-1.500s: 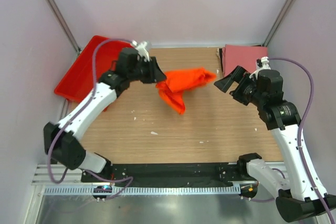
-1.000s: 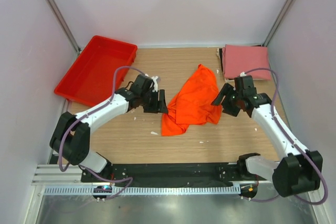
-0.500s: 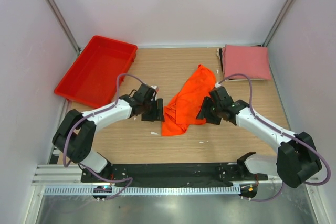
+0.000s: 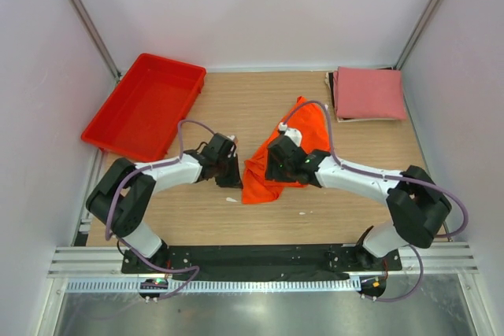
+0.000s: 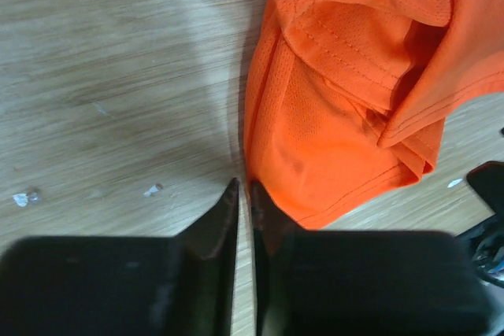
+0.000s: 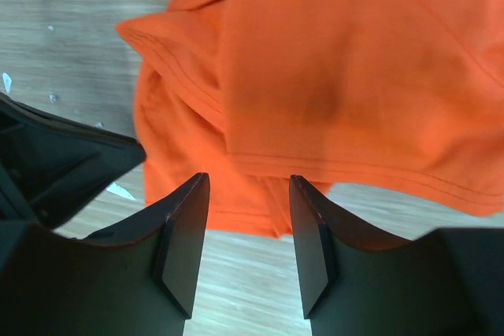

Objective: Fold and stack the t-shirts
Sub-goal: Flatten the tshirt out

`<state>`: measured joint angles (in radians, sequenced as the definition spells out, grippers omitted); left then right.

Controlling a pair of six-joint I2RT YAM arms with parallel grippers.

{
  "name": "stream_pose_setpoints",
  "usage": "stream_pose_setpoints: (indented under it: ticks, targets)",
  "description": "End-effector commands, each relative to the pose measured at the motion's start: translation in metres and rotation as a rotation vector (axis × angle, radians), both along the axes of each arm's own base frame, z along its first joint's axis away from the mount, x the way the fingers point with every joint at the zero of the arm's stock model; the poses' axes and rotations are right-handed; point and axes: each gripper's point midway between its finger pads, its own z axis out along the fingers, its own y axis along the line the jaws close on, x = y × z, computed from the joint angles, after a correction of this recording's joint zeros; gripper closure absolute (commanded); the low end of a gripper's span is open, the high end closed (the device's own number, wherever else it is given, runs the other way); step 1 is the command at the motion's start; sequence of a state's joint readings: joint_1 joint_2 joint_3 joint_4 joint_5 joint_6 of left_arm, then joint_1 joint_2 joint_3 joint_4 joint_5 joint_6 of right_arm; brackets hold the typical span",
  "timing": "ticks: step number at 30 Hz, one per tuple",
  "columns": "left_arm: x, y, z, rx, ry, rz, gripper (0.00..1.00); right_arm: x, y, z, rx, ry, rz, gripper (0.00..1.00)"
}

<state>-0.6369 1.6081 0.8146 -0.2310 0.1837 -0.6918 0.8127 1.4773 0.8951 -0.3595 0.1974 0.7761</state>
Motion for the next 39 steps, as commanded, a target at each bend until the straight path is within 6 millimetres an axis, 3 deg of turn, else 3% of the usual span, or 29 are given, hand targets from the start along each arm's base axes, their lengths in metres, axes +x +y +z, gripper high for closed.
stream_pose_setpoints:
  ticks: [1,3,12,15,16,17,18,19,21,22,23,25,26,28,29,31,33,35,38,39]
  targets:
    - [0.004,-0.011,0.005,-0.058,-0.023,0.005,0.95,0.025,0.016,0.018,-0.006,-0.12,-0.074,0.49]
    - [0.004,-0.011,0.006,-0.063,-0.023,0.004,1.0,0.027,0.019,0.011,-0.035,-0.121,-0.082,0.49]
    - [0.002,-0.014,0.006,-0.082,-0.014,0.007,1.0,0.022,0.021,-0.022,-0.113,-0.084,-0.11,0.53]
    - [0.003,-0.014,0.008,-0.09,-0.02,0.022,1.0,0.024,0.018,-0.024,-0.134,-0.085,-0.12,0.7]
    - [0.004,-0.014,0.009,-0.092,-0.021,0.029,1.0,0.026,0.017,-0.018,-0.139,-0.097,-0.126,0.91]
    - [0.004,-0.013,0.011,-0.089,-0.023,0.031,1.0,0.024,0.01,-0.016,-0.174,-0.09,-0.131,0.99]
    - [0.005,-0.011,0.012,-0.076,-0.024,0.037,1.0,0.027,0.001,-0.008,-0.209,-0.114,-0.156,0.99]
    - [0.014,-0.008,0.018,-0.054,-0.055,0.057,1.0,0.033,0.001,0.016,-0.193,-0.146,-0.175,0.99]
    - [0.018,0.004,0.025,0.008,-0.072,0.075,1.0,0.031,-0.026,0.039,-0.274,-0.162,-0.204,0.99]
    - [0.033,0.008,0.039,0.036,-0.121,0.106,1.0,0.035,-0.03,0.069,-0.241,-0.202,-0.228,0.99]
    - [0.033,0.017,0.043,0.081,-0.118,0.117,1.0,0.03,-0.048,0.08,-0.276,-0.197,-0.24,0.99]
    - [0.052,0.024,0.075,0.105,-0.2,0.139,1.0,0.036,-0.071,0.109,-0.267,-0.23,-0.302,0.99]
    - [0.054,0.037,0.082,0.156,-0.212,0.162,1.0,0.031,-0.087,0.128,-0.248,-0.249,-0.32,0.99]
    - [0.066,0.047,0.116,0.166,-0.29,0.186,1.0,0.033,-0.119,0.146,-0.238,-0.256,-0.376,0.99]
    - [0.067,0.057,0.122,0.204,-0.298,0.205,1.0,0.027,-0.134,0.159,-0.219,-0.268,-0.396,0.99]
    - [0.071,0.066,0.147,0.199,-0.35,0.225,1.0,0.024,-0.156,0.171,-0.211,-0.277,-0.417,0.99]
    - [0.067,0.053,0.161,0.123,-0.374,0.164,1.0,0.016,-0.168,0.184,-0.173,-0.298,-0.411,0.99]
    - [0.066,0.037,0.172,0.024,-0.416,0.112,0.99,0.009,-0.168,0.184,-0.154,-0.289,-0.395,0.99]
    - [0.059,0.016,0.173,-0.089,-0.381,0.065,0.73,0.002,-0.166,0.18,-0.132,-0.275,-0.373,0.99]
    - [0.056,0.009,0.17,-0.12,-0.358,0.045,0.71,0.001,-0.166,0.178,-0.131,-0.272,-0.374,0.99]
